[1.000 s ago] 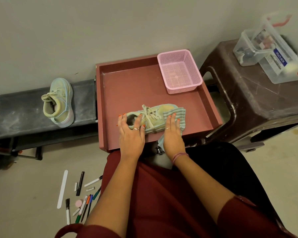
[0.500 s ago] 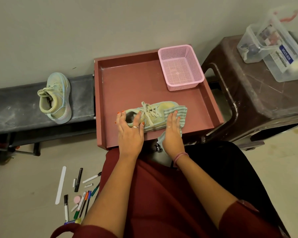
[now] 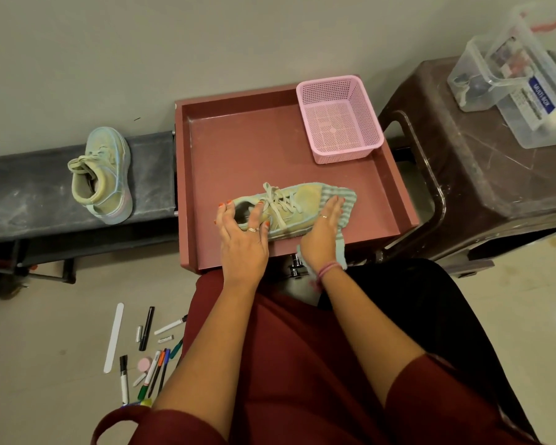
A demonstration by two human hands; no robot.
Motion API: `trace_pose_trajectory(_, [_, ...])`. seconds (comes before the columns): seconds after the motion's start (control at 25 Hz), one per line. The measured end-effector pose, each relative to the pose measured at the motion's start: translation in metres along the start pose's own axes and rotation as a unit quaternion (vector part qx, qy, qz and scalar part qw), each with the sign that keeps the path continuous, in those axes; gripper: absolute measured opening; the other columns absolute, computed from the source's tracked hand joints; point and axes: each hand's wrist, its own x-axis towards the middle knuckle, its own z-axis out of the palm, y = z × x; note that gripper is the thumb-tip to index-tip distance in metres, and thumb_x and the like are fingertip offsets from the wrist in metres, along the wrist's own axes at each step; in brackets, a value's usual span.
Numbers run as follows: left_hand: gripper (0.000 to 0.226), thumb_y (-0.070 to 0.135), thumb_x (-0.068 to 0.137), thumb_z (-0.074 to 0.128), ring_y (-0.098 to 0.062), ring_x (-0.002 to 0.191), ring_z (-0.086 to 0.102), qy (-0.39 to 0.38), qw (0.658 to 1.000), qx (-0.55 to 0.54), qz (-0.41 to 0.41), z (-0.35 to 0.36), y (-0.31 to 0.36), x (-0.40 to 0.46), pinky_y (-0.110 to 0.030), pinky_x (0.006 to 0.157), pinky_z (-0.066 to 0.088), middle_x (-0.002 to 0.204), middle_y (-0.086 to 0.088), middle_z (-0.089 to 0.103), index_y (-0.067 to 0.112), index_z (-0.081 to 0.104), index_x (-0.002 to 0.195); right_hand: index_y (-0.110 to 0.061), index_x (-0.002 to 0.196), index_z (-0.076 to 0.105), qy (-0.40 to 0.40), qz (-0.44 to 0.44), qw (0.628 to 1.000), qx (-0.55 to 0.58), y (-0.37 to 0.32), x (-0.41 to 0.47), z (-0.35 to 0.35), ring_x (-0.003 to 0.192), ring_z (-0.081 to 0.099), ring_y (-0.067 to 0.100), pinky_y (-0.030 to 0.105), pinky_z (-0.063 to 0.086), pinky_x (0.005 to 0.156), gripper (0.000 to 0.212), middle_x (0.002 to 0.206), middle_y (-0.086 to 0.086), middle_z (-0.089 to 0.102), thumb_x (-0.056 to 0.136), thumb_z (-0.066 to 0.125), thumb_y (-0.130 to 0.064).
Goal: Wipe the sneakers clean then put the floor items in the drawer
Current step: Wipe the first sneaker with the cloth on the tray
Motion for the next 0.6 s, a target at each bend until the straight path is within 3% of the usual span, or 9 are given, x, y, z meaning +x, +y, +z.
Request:
trace_pose_trajectory(0.2, [0.035,0.027,0.098,0.052,-0.042,0.139,0.022,-0.009,1.0,-0.008,-0.003,0.0,-0.001,0.0,-0.053,0.089,0.05,0.141,-0.028,0.033,0.022,0.052,0.132,-0.004,0.149,-0.006,-0.036,-0.054,0.996,0.054,0.006,-0.055,0.023,0.145,-0.009,0.015,0.01,0.013,0.112,0.081,0.155,0.008,-0.023,0.083,0.033,0.022])
trace_pose_trajectory(0.28, [0.035,0.027,0.097,0.052,-0.042,0.139,0.023,-0.009,1.0,-0.001,0.007,-0.001,-0.004,0.0,-0.053,0.087,0.051,0.14,-0.027,0.034,0.022,0.052,0.132,-0.006,0.15,-0.006,-0.013,-0.027,0.998,0.058,0.001,-0.045,0.02,0.141,-0.005,0.008,-0.003,0.016,0.099,0.084,0.156,0.005,-0.02,0.081,0.035,0.023])
trace_pose_trajectory(0.32, [0.035,0.028,0.097,0.052,-0.042,0.138,0.024,-0.007,1.0,0.002,0.011,-0.001,-0.005,0.001,-0.053,0.088,0.051,0.14,-0.027,0.035,0.022,0.052,0.132,-0.006,0.15,-0.005,0.01,-0.016,0.999,0.039,-0.001,-0.032,0.015,0.142,-0.003,0.009,-0.001,0.016,0.1,0.086,0.157,0.006,-0.017,0.08,0.037,0.022])
trace_pose_trajectory(0.4, [0.036,0.028,0.097,0.052,-0.042,0.138,0.025,-0.004,1.0,0.008,0.018,-0.002,-0.006,0.0,-0.051,0.09,0.05,0.139,-0.028,0.036,0.023,0.052,0.133,-0.009,0.151,0.001,0.035,-0.005,0.999,-0.007,0.002,0.008,-0.004,0.146,0.005,0.019,0.021,0.019,0.115,0.087,0.159,0.006,-0.005,0.078,0.038,0.021])
trace_pose_trajectory(0.44, [0.036,0.028,0.097,0.052,-0.041,0.138,0.025,-0.004,1.0,0.011,0.02,-0.001,-0.006,0.0,-0.051,0.09,0.05,0.139,-0.028,0.036,0.023,0.052,0.133,-0.012,0.151,0.008,0.013,-0.02,0.999,-0.025,0.006,0.032,-0.018,0.145,0.011,0.022,0.03,0.019,0.117,0.085,0.159,0.005,0.004,0.078,0.037,0.02])
trace_pose_trajectory(0.52, [0.036,0.027,0.097,0.052,-0.041,0.138,0.025,-0.006,1.0,0.011,0.018,-0.001,-0.007,0.001,-0.051,0.09,0.05,0.139,-0.028,0.036,0.023,0.053,0.133,-0.023,0.147,0.027,-0.092,-0.095,0.989,-0.059,0.016,0.073,-0.043,0.144,0.019,0.021,0.034,0.012,0.12,0.076,0.156,0.005,0.023,0.081,0.036,0.013])
trace_pose_trajectory(0.6, [0.036,0.026,0.097,0.052,-0.042,0.138,0.025,-0.004,1.0,0.01,0.014,0.0,-0.006,0.001,-0.051,0.09,0.051,0.139,-0.028,0.037,0.022,0.053,0.133,-0.029,0.142,0.035,-0.159,-0.127,0.976,-0.074,0.023,0.096,-0.054,0.144,0.022,0.019,0.04,0.015,0.12,0.07,0.153,0.004,0.03,0.083,0.039,0.008])
